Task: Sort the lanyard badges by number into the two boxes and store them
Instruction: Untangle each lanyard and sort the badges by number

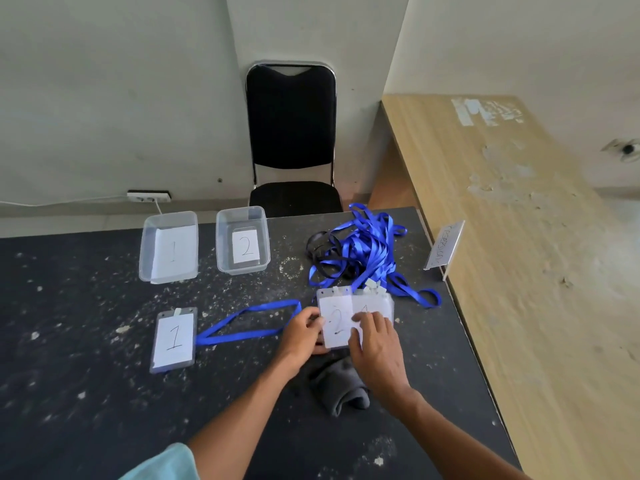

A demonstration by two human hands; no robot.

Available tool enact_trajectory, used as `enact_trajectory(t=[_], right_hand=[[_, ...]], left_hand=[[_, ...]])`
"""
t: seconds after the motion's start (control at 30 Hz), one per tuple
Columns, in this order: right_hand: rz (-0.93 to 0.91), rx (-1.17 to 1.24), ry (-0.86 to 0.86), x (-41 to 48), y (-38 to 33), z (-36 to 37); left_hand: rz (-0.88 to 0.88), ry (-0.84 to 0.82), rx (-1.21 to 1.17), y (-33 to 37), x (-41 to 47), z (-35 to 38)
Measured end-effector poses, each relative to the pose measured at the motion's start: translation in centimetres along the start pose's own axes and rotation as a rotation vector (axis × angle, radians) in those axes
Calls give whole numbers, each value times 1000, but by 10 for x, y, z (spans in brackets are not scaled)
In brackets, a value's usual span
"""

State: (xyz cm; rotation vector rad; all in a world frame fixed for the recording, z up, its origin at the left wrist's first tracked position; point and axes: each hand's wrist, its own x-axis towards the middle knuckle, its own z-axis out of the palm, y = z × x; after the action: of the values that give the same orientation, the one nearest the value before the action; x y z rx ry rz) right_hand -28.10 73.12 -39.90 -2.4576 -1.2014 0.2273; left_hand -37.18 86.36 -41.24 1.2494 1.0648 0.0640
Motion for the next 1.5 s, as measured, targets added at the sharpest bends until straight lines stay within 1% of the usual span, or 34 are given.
enact_trajectory(t=[0.03, 0.1, 0.13, 0.17, 0.2, 0.3, 0.37, 0.4, 0.43, 0.57, 0.6, 0.67, 0.73, 0.87, 0.97, 1.03, 1.07, 1.1, 1.2, 1.23, 1.3, 1.4, 1.47, 1.5], right_hand=[[-107, -38, -5, -10, -2, 0], [-274, -122, -193, -32, 0, 5], [-331, -197, -297, -43, 4, 8], [-380, -273, -363, -51, 9, 11], [-425, -326, -383, -56, 14, 15], [-487, -311, -294, -55, 16, 19], [-467, -234, -286, -46, 13, 13], [-423, -174, -291, -40, 10, 8], [-355, -109, -286, -33, 7, 4], [-52, 102, -142, 6, -8, -6], [2, 137, -133, 17, -13, -5], [55, 171, -178, 37, -22, 1], [27, 142, -240, 49, -31, 14], [-119, 30, -368, 36, -37, 40], [-260, -45, -459, 13, -30, 39], [-305, -44, -541, 4, -23, 28], [-297, -24, -550, 5, -20, 23], [-266, 9, -519, 8, -19, 21], [-95, 111, -306, 28, -21, 24], [-70, 112, -285, 34, -24, 28], [-105, 59, -330, 38, -33, 36], [-224, -15, -439, 25, -35, 37], [-266, -8, -484, 20, -30, 30], [-252, 12, -475, 22, -29, 28]], left_hand=[[-4, 7, -13, -1, -1, -9], [-30, 17, -47, -5, 0, -26], [-44, 18, -70, -7, 0, -34], [-53, 11, -85, -8, -1, -40], [-59, 3, -103, -11, -1, -44], [-76, 7, -89, -15, -1, -51], [-76, 28, -82, -14, -1, -51], [-74, 38, -85, -14, 0, -50], [-69, 47, -71, -13, 1, -50], [-37, 61, -24, -15, 8, -52], [-29, 58, -37, -17, 9, -52], [-19, 57, -59, -18, 9, -53], [-17, 54, -66, -18, 8, -55], [-4, 86, -34, -18, 10, -54], [9, 125, 28, -19, 12, -55], [4, 117, 32, -18, 12, -55], [0, 109, 34, -18, 12, -55], [-4, 102, 36, -17, 13, -56], [-10, 85, -11, -16, 13, -57], [-14, 82, -28, -16, 14, -58], [-19, 73, -41, -17, 13, -58], [-15, 78, -4, -19, 15, -58], [-9, 79, 17, -19, 16, -59], [-10, 72, 8, -19, 17, -59]])
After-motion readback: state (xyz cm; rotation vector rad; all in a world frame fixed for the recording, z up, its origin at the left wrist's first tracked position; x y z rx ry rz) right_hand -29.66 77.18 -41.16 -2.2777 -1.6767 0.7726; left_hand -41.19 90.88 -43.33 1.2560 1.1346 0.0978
